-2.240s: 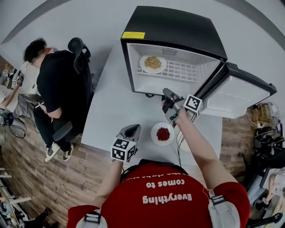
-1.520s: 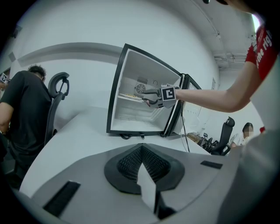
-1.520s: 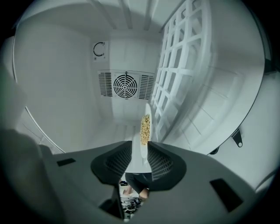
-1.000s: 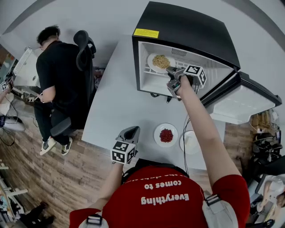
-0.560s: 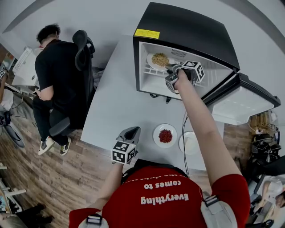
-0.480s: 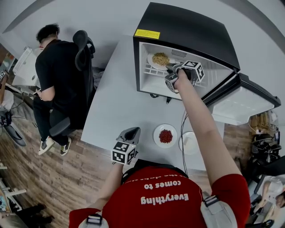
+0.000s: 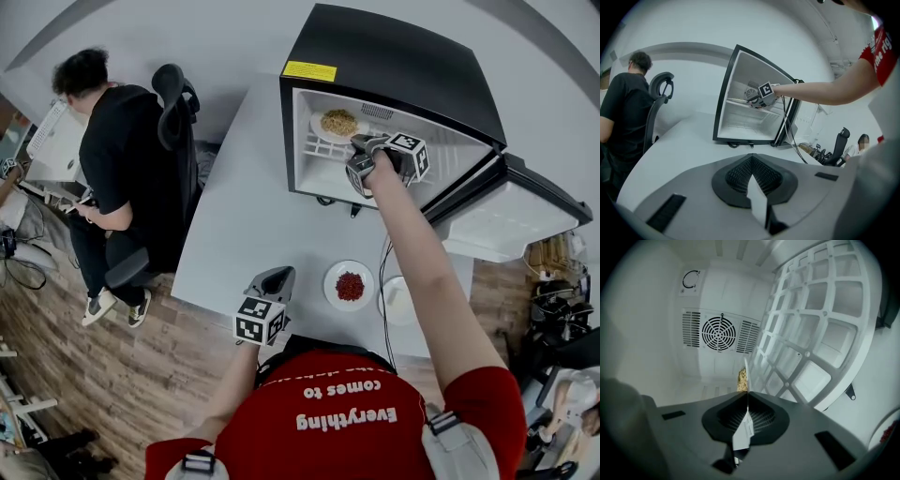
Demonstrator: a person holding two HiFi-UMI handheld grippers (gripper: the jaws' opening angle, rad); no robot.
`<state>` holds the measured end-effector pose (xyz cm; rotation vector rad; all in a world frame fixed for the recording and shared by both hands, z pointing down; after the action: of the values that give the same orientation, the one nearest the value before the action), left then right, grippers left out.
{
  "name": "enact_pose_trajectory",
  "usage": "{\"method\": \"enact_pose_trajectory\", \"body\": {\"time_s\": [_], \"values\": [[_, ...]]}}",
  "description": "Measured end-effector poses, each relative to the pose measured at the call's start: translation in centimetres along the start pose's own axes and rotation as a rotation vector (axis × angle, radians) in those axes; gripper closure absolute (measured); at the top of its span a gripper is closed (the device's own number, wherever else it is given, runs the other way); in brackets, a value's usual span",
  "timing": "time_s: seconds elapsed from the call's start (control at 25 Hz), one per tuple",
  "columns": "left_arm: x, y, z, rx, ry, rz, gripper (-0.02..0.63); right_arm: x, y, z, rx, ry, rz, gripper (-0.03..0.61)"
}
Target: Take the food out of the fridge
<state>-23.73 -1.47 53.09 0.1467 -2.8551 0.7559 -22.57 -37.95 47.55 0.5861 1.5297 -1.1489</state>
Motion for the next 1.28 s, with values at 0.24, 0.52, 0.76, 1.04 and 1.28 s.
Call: {"method": "enact_pose_trajectory", "body": {"time_s": [0.24, 0.52, 0.76, 1.04, 1.28], "values": [[0.0, 0.2, 0.7, -0.007, -0.015, -0.004, 0.615, -0.4, 1.0, -0.7, -0.004, -0.027, 0.076, 0.56], [-0.5, 0.2, 1.1, -0.013, -0.032, -0.018, 0.615, -1.5, 3.3, -1.4, 0.012, -0.036, 0.15, 0.56], [-1.2, 0.0, 1.2, -0.011, -0.049, -0.044, 0.615, -2.4, 5.9, -2.2, 0.035, -0.017, 0.193, 0.56], [-2.3, 0.0, 1.4, -0.016, -0.068, -0.068, 0.615, -3.7, 8.9, -3.0, 0.044, -0.036, 0.27, 0.56], [-2.6, 0.0, 2.4, -0.041, -0.085, -0.077, 0.615, -4.5, 11.9, -4.2, 0.06, -0.049, 0.359, 0.56]]}}
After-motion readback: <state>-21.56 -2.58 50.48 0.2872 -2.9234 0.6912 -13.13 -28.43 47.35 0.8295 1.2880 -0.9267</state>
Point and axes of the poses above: the fingertips, and each gripper's own axes: y backward along the fingers, x to its left, z out of its top, the point moved 4 cm from there along y, backward along the fingers, and after that the axes turned 4 degrees about -y, right-handed, at the moved point
